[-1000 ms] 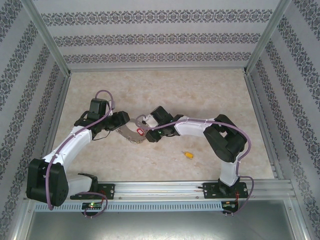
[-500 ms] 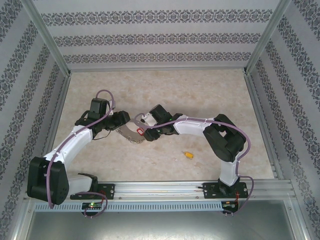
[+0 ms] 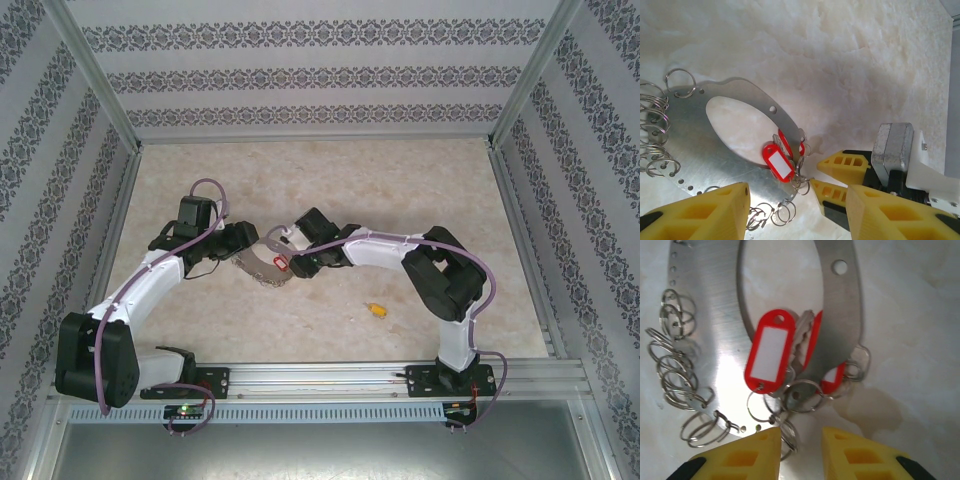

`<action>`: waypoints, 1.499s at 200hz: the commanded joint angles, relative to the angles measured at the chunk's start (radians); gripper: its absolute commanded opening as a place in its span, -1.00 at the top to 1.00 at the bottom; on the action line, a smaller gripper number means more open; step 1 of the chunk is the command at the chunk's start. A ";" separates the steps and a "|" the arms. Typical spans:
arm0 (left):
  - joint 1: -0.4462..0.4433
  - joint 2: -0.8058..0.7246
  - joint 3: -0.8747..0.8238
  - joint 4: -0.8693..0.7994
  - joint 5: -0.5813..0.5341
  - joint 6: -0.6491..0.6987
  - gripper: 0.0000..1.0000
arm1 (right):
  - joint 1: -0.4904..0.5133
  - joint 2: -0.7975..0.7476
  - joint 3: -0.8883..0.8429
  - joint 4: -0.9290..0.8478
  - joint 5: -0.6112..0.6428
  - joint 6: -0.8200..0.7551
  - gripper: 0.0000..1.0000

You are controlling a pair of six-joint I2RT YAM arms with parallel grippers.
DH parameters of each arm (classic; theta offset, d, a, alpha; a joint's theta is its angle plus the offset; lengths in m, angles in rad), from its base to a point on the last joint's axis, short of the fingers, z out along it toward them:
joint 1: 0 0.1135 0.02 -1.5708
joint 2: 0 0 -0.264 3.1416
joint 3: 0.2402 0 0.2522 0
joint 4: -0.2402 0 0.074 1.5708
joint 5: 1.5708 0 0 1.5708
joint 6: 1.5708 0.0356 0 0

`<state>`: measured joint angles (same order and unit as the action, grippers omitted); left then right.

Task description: Put the keys on the keyring

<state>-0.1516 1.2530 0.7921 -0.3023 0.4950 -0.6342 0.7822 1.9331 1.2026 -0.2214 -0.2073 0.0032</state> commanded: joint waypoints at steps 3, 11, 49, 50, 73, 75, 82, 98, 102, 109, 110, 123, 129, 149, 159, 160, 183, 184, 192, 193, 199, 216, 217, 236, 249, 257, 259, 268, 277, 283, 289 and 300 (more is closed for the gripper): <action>0.017 0.004 0.034 -0.004 0.010 0.029 -0.07 | -0.011 0.004 0.015 -0.029 0.039 -0.020 0.49; 0.018 0.008 0.032 -0.001 0.010 0.031 -0.06 | -0.014 0.005 0.015 -0.032 0.049 -0.020 0.50; 0.021 0.014 0.029 0.006 0.020 0.032 -0.06 | -0.022 -0.030 -0.011 -0.024 0.088 -0.021 0.54; 0.021 0.013 0.030 0.006 0.020 0.033 -0.06 | -0.022 -0.031 -0.014 -0.023 0.086 -0.022 0.54; 0.023 0.006 0.025 0.004 0.020 0.034 -0.06 | -0.003 -0.115 -0.079 0.015 0.079 -0.064 0.51; 0.023 0.006 0.023 0.005 0.020 0.034 -0.06 | 0.000 -0.123 -0.085 0.019 0.077 -0.069 0.51; 0.023 0.005 0.021 0.005 0.022 0.034 -0.06 | 0.008 -0.150 -0.110 0.037 0.067 -0.089 0.50; 0.024 0.005 0.016 0.011 0.025 0.034 -0.06 | 0.031 -0.205 -0.161 0.068 0.051 -0.119 0.49; 0.023 0.004 0.013 0.014 0.026 0.035 -0.05 | 0.037 -0.213 -0.171 0.074 0.045 -0.123 0.48; 0.024 0.005 0.013 0.015 0.028 0.034 -0.06 | 0.044 -0.223 -0.184 0.084 0.032 -0.129 0.47; 0.024 0.004 0.013 0.015 0.028 0.033 -0.05 | 0.044 -0.224 -0.185 0.085 0.030 -0.130 0.47; 0.025 -0.001 0.007 0.019 0.032 0.034 -0.06 | 0.057 -0.222 -0.199 0.096 0.011 -0.152 0.47; 0.024 -0.005 0.007 0.020 0.032 0.033 -0.06 | 0.062 -0.213 -0.196 0.096 0.007 -0.164 0.48; 0.024 -0.017 0.005 0.009 0.032 0.037 -0.05 | 0.072 -0.178 -0.171 0.089 -0.028 -0.197 0.50; 0.024 -0.027 0.004 0.004 0.030 0.041 -0.05 | 0.073 -0.162 -0.160 0.090 -0.047 -0.213 0.50; 0.024 -0.028 0.004 0.004 0.029 0.041 -0.05 | 0.073 -0.160 -0.159 0.090 -0.048 -0.214 0.50; 0.030 -0.039 0.003 -0.010 0.021 0.045 -0.06 | 0.072 -0.136 -0.146 0.087 -0.057 -0.258 0.53; 0.030 -0.038 0.003 -0.010 0.020 0.045 -0.06 | 0.071 -0.135 -0.145 0.087 -0.058 -0.259 0.53; 0.034 -0.037 0.002 -0.012 0.021 0.048 -0.06 | 0.071 -0.131 -0.143 0.087 -0.068 -0.273 0.54; 0.034 -0.037 0.002 -0.013 0.022 0.048 -0.06 | 0.071 -0.130 -0.144 0.088 -0.069 -0.275 0.54; 0.037 -0.035 0.001 -0.013 0.022 0.048 -0.06 | 0.071 -0.124 -0.139 0.084 -0.079 -0.283 0.55; 0.042 -0.033 -0.002 -0.008 0.029 0.047 -0.06 | 0.071 -0.101 -0.128 0.073 -0.096 -0.304 0.58; 0.043 -0.034 -0.002 -0.008 0.029 0.047 -0.06 | 0.071 -0.100 -0.127 0.072 -0.095 -0.305 0.57; 0.047 -0.032 -0.001 -0.006 0.037 0.045 -0.06 | 0.070 -0.080 -0.115 0.075 -0.084 -0.322 0.63; 0.051 -0.031 -0.002 -0.006 0.039 0.046 -0.06 | 0.066 -0.070 -0.104 0.074 -0.077 -0.327 0.66; 0.054 -0.032 -0.004 -0.005 0.041 0.045 -0.06 | 0.065 -0.063 -0.096 0.070 -0.067 -0.331 0.69; 0.054 -0.032 -0.005 -0.005 0.041 0.045 -0.06 | 0.065 -0.061 -0.094 0.069 -0.064 -0.332 0.69; 0.056 -0.032 -0.006 -0.003 0.044 0.045 -0.05 | 0.065 -0.050 -0.084 0.058 -0.055 -0.341 0.71; 0.058 -0.031 -0.008 0.000 0.046 0.044 -0.06 | 0.065 -0.041 -0.075 0.050 -0.043 -0.348 0.73; 0.060 -0.030 -0.007 0.001 0.049 0.044 -0.05 | 0.065 -0.037 -0.072 0.045 -0.036 -0.353 0.73; 0.062 -0.031 -0.008 0.002 0.051 0.044 -0.05 | 0.063 -0.034 -0.071 0.043 -0.027 -0.357 0.74; 0.066 -0.030 -0.009 0.003 0.055 0.042 -0.05 | 0.061 -0.031 -0.071 0.039 -0.020 -0.364 0.75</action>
<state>-0.1032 1.2324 0.7918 -0.3027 0.5247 -0.6086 0.8528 1.8851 1.1057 -0.1520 -0.2554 -0.3218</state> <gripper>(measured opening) 0.528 0.129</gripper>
